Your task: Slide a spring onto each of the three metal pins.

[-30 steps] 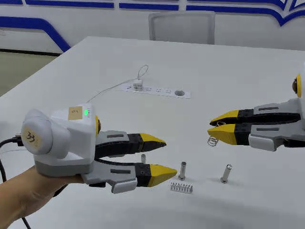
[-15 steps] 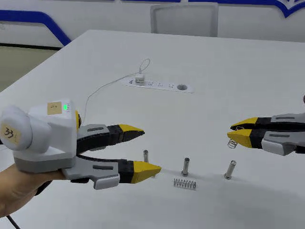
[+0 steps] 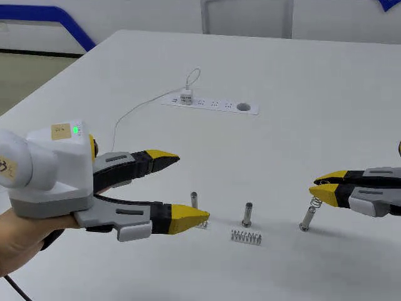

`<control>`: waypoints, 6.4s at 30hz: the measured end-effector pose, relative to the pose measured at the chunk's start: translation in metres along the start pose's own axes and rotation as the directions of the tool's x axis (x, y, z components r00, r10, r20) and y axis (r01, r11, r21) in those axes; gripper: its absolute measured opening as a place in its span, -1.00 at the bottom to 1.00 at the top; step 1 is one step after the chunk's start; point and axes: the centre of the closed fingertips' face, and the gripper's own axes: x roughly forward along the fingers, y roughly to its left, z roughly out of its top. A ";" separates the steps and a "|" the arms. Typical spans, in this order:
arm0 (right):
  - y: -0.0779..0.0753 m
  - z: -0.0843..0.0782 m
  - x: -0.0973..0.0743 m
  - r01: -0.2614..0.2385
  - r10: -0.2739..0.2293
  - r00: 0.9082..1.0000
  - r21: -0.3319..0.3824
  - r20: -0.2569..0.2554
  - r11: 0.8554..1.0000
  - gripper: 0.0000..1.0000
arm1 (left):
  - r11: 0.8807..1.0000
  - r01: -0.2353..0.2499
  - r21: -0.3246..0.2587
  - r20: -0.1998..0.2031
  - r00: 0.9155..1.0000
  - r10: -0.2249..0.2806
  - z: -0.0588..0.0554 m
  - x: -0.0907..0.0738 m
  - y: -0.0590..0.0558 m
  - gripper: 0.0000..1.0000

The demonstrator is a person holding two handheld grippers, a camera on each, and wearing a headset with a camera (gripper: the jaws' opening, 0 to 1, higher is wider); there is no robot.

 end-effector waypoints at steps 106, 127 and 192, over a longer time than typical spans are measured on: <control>0.077 -0.058 0.089 -0.177 0.147 0.969 -0.140 -0.201 0.974 -0.58 | 0.986 -0.158 -0.059 -0.001 0.987 0.159 -0.030 -0.006 0.025 0.96; 0.082 -0.072 0.095 -0.257 0.212 0.949 -0.183 -0.234 0.949 -0.77 | 0.988 -0.144 -0.057 -0.031 0.989 0.143 -0.032 -0.001 0.011 0.95; 0.157 0.044 0.015 -0.328 0.254 0.944 -0.514 -0.210 0.793 -0.79 | 0.963 0.248 0.110 -0.088 0.967 -0.239 -0.022 0.034 -0.057 -0.61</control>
